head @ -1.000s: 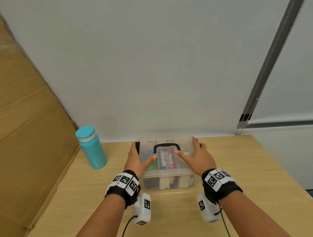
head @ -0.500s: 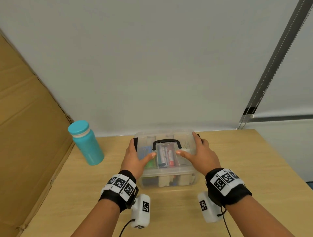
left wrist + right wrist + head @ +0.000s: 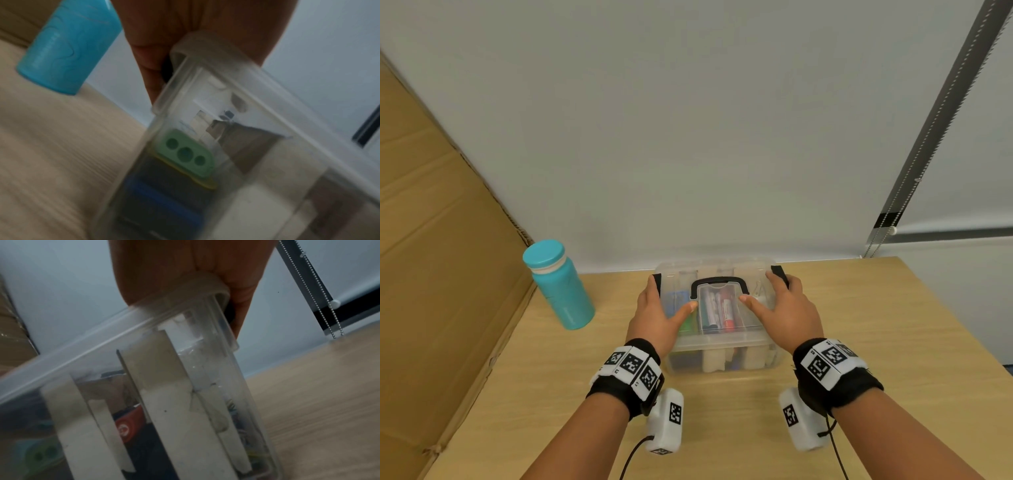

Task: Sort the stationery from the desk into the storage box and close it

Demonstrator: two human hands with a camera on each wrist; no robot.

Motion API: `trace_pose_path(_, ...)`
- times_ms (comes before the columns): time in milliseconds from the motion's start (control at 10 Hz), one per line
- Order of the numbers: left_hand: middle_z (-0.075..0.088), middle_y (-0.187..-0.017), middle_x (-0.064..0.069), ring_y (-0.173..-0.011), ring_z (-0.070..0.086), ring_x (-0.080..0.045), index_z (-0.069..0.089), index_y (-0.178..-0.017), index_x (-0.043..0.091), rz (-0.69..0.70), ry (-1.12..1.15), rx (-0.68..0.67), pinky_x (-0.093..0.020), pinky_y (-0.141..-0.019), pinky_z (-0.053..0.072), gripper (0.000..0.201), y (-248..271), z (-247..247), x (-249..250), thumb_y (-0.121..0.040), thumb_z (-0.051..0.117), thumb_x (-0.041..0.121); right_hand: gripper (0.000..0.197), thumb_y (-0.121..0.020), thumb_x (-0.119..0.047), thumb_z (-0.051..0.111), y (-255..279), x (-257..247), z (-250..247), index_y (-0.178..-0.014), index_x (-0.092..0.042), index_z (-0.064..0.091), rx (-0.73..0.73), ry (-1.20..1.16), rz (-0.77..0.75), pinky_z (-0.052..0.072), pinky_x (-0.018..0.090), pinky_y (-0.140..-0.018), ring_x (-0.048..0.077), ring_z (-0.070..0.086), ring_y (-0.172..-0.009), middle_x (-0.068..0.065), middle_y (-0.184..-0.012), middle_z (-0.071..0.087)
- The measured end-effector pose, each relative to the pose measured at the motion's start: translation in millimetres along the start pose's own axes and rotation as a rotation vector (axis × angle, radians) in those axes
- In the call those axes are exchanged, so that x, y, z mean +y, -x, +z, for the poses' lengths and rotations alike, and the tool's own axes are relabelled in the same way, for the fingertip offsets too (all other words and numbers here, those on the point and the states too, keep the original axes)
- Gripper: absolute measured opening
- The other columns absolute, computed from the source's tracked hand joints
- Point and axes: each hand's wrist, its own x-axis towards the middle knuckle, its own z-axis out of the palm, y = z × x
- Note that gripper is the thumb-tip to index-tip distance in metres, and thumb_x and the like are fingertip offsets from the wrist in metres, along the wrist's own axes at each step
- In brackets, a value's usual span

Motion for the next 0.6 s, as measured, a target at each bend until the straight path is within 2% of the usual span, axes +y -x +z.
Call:
trace_pose_path(100,0.019,-0.157,-0.006,-0.132,0.043,-0.025,0.0,-0.152,0.019,0.0,-0.096,0.013,-0.036,-0.103,0.04,0.082,3.4,-1.1,2.4,-0.092,0.043,0.055,0.07,-0.087,-0.065,0.042,2.7,-2.1,-1.3,-0.145,-0.027,0.033,0.013,-0.001,0.01,0.049,0.038,-0.093,0.028,0.056,-0.116,0.003,-0.15,0.028)
trace_pose_path(200,0.02,-0.156,-0.006,-0.13,0.045,-0.024,0.001,-0.152,0.021,0.001,-0.132,0.016,-0.035,-0.099,0.043,0.076,3.7,-2.1,2.2,-0.094,0.038,0.052,0.063,-0.089,-0.06,0.042,4.8,-1.7,-2.5,-0.144,-0.028,0.035,0.012,-0.018,0.017,0.05,0.035,-0.088,0.028,0.06,-0.107,0.001,-0.149,0.028)
trace_pose_path(400,0.017,-0.157,-0.007,-0.129,0.046,-0.026,0.001,-0.152,0.018,-0.015,-0.257,-0.021,-0.036,-0.094,0.046,0.072,3.1,-5.7,6.8,-0.096,0.031,0.051,0.061,-0.091,-0.059,0.04,3.7,-3.2,-7.1,-0.144,-0.03,0.033,-0.045,0.007,0.029,0.051,0.038,-0.086,0.032,0.061,-0.105,0.002,-0.147,0.028)
trace_pose_path(500,0.015,-0.158,-0.008,-0.136,0.037,-0.026,0.007,-0.151,0.013,-0.01,-0.346,0.001,-0.039,-0.103,0.04,0.067,4.8,-10.5,16.5,-0.098,0.029,0.047,0.061,-0.093,-0.057,0.037,2.5,-6.9,-13.1,-0.146,-0.029,0.028,-0.078,0.024,0.039,0.05,0.04,-0.089,0.035,0.059,-0.109,0.006,-0.148,0.027)
trace_pose_path(600,0.014,-0.158,-0.011,-0.141,0.026,-0.027,0.013,-0.15,0.009,0.032,-0.417,0.033,-0.038,-0.111,0.031,0.063,12.3,-10.5,16.9,-0.099,0.03,0.042,0.066,-0.093,-0.054,0.039,10.9,-2.1,-10.7,-0.149,-0.027,0.017,-0.046,-0.048,-0.004,0.048,0.042,-0.095,0.032,0.054,-0.118,0.007,-0.153,0.019)
